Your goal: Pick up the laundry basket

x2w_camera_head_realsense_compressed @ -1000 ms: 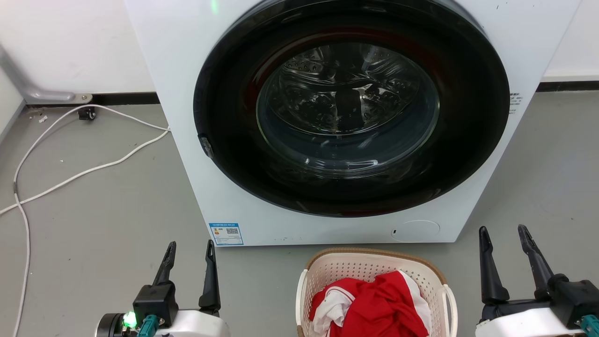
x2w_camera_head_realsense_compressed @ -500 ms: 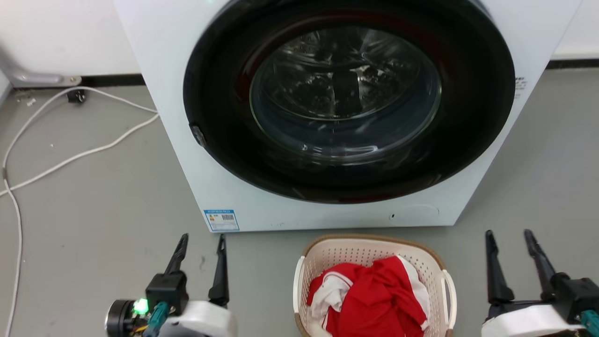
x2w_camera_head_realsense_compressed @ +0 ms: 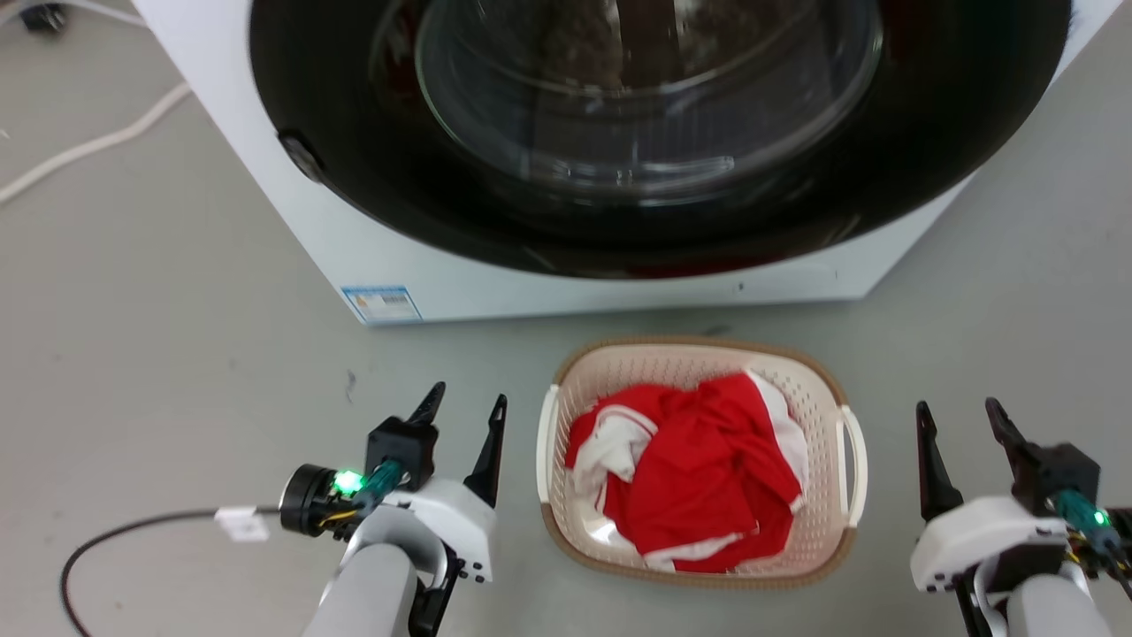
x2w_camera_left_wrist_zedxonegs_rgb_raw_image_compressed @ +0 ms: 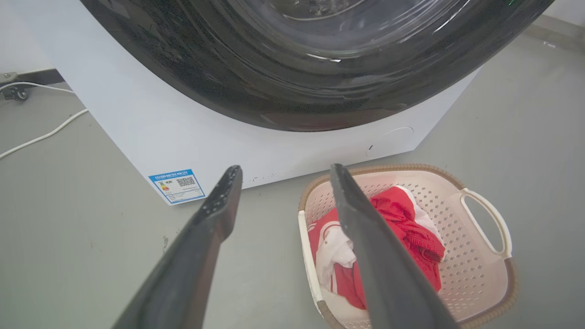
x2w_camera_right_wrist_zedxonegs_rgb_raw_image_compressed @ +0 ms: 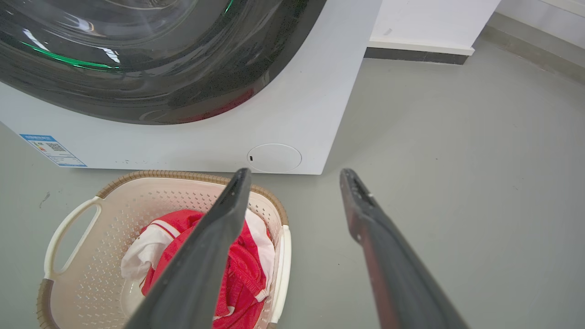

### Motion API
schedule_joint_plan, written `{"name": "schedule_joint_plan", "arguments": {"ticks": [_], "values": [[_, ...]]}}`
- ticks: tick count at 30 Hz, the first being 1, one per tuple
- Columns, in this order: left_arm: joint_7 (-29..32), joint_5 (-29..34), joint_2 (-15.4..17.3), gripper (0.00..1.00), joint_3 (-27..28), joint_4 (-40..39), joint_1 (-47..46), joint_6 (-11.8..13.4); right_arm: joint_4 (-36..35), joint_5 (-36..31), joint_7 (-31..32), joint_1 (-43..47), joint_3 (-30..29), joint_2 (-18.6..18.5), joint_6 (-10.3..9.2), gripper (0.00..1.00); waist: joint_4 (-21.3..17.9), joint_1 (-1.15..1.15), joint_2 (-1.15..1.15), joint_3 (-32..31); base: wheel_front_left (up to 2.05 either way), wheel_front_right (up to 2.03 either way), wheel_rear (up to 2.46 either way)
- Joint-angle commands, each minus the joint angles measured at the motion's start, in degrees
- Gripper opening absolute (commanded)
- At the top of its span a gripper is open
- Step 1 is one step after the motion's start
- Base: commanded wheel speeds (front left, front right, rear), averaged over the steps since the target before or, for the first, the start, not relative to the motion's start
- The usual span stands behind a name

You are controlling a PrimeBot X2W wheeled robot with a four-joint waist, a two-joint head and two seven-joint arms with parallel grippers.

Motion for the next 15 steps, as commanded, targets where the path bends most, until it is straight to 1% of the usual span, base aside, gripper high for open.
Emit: {"name": "schedule_joint_plan", "arguments": {"ticks": [1,6,11,15], "values": [[-0.14,0.35,0.09,1.0,-0.25,1.65,-1.47,-0.32,0.83,-0.3,-0.11,-1.35,-0.18,-0.1,-0.04,1.0,-1.17,-0.01,0.0,3.44,0.0,0.0,0.0],[-0.15,0.66,0.1,1.0,-2.15,12.13,-9.13,-1.57,8.69,-3.39,-0.12,-7.44,-1.35,-0.12,-0.04,1.0,-1.67,-0.01,0.0,8.41,0.0,0.0,0.0],[0.17,-0.34,0.11,1.0,-4.97,21.96,-16.71,-2.72,15.93,-6.89,-0.1,-13.18,-2.69,-0.27,-0.04,1.0,-2.09,-0.01,0.0,13.67,0.0,0.0,0.0],[1.89,-2.5,0.08,1.0,-7.83,27.49,-22.4,-3.12,21.77,-9.39,-0.12,-18.28,-3.21,-1.07,-0.04,1.0,-2.41,-0.01,0.0,18.15,0.0,0.0,0.0]]}}
